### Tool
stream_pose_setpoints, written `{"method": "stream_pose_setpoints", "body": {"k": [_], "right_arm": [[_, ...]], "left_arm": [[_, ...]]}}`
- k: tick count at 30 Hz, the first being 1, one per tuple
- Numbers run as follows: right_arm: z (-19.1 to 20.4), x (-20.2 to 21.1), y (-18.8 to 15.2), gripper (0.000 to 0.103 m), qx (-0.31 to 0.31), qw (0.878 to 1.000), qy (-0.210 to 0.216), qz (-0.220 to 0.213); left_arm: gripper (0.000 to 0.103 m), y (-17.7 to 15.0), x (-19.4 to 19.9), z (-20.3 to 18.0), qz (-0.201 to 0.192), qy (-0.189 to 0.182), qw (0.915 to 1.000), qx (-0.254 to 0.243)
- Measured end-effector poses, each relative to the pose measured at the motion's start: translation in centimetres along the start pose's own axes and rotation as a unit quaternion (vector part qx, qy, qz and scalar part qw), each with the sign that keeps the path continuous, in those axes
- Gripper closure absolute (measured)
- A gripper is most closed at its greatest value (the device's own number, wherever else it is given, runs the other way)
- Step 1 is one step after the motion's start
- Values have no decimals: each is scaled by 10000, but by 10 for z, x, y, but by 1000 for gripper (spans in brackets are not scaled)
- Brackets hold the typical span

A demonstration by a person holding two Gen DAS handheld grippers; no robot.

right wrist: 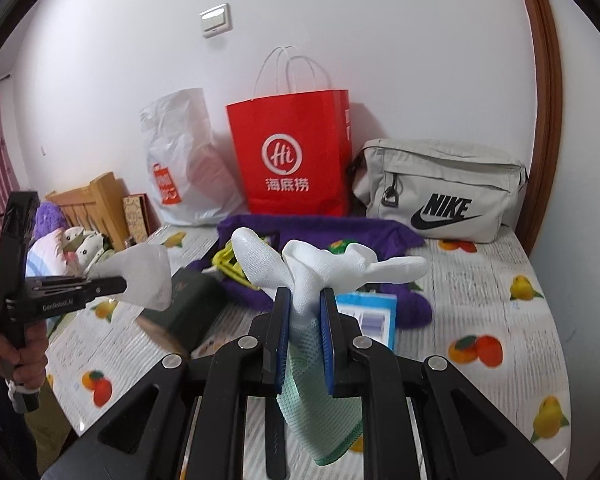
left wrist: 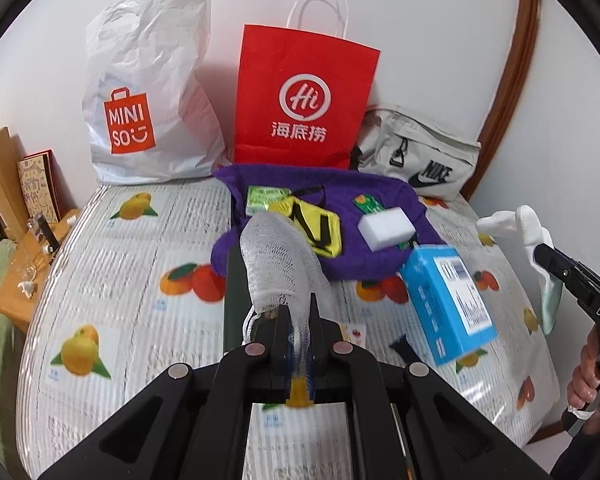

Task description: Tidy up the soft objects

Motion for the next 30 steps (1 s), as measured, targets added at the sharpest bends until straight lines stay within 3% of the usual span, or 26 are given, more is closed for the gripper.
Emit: {"method": "stream_pose_setpoints", "body": {"k": [15,30], "right_arm": [[-27,-92,33,88,-110,9999,63,112],[-32,-175,52,88,234,9990,187,322]], "left_arm": [[98,41,-62,-2,40,-21,10000,53],[98,66,-133,-9,229,-242,9994,66]]}}
Point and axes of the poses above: each gripper's, at about its wrist camera, not at the fingertips, and x roughly against the way its jaws point, z to its left, y to its top, the point moved 5 cm from there along -x, roughly the way its jaws point, and after that the axes turned 12 degrees about -z, right-handed, at the moved point
